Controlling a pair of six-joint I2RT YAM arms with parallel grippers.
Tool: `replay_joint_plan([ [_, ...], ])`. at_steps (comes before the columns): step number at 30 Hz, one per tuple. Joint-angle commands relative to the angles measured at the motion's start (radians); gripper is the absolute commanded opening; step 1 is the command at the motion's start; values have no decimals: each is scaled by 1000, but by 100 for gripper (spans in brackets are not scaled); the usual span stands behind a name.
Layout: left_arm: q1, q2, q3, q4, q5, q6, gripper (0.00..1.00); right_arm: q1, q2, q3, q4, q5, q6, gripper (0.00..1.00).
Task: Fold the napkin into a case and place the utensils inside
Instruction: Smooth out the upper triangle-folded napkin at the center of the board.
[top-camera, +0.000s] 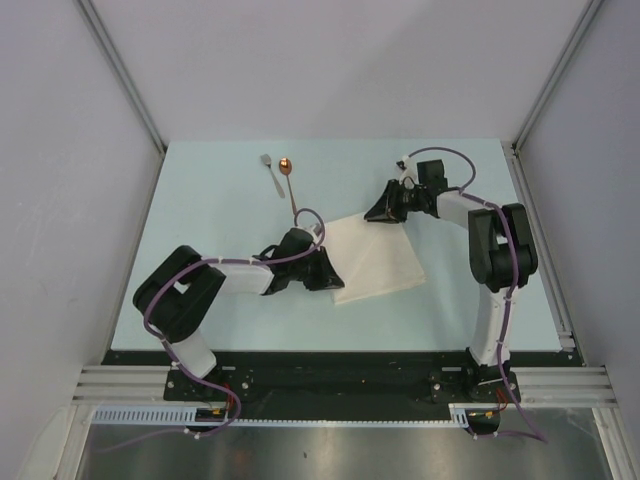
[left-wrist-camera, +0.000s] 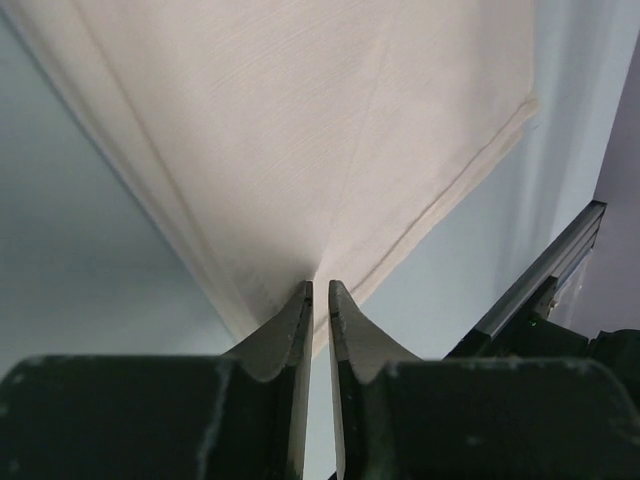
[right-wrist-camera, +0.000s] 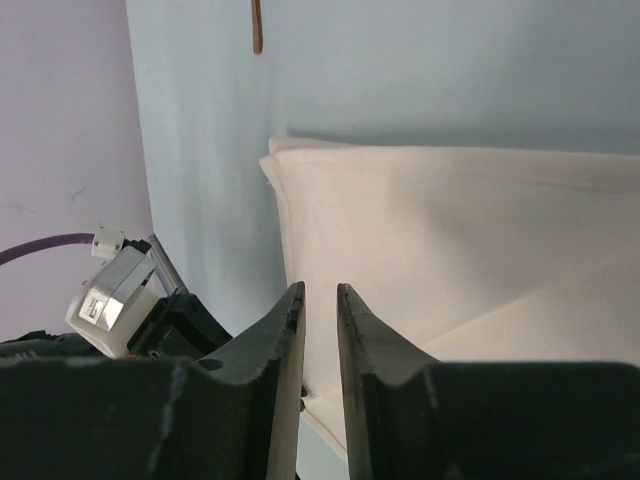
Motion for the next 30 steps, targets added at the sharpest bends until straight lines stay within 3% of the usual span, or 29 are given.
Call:
replay_joint_plan([
  [1,4,-1,-62,91,43,-18,15,-21,56,-29,114,-70,15,23],
  [21,-17,38,-224,245,66,-93,13,-160,314,200,136,-142,14,23],
  [26,-20,-25,-194,112,19,5,13,-183,357,293,74,-143,14,23],
  [30,-19,-110,-132,18,31,69,18,-214,265,314,-36,-69,-17,24],
])
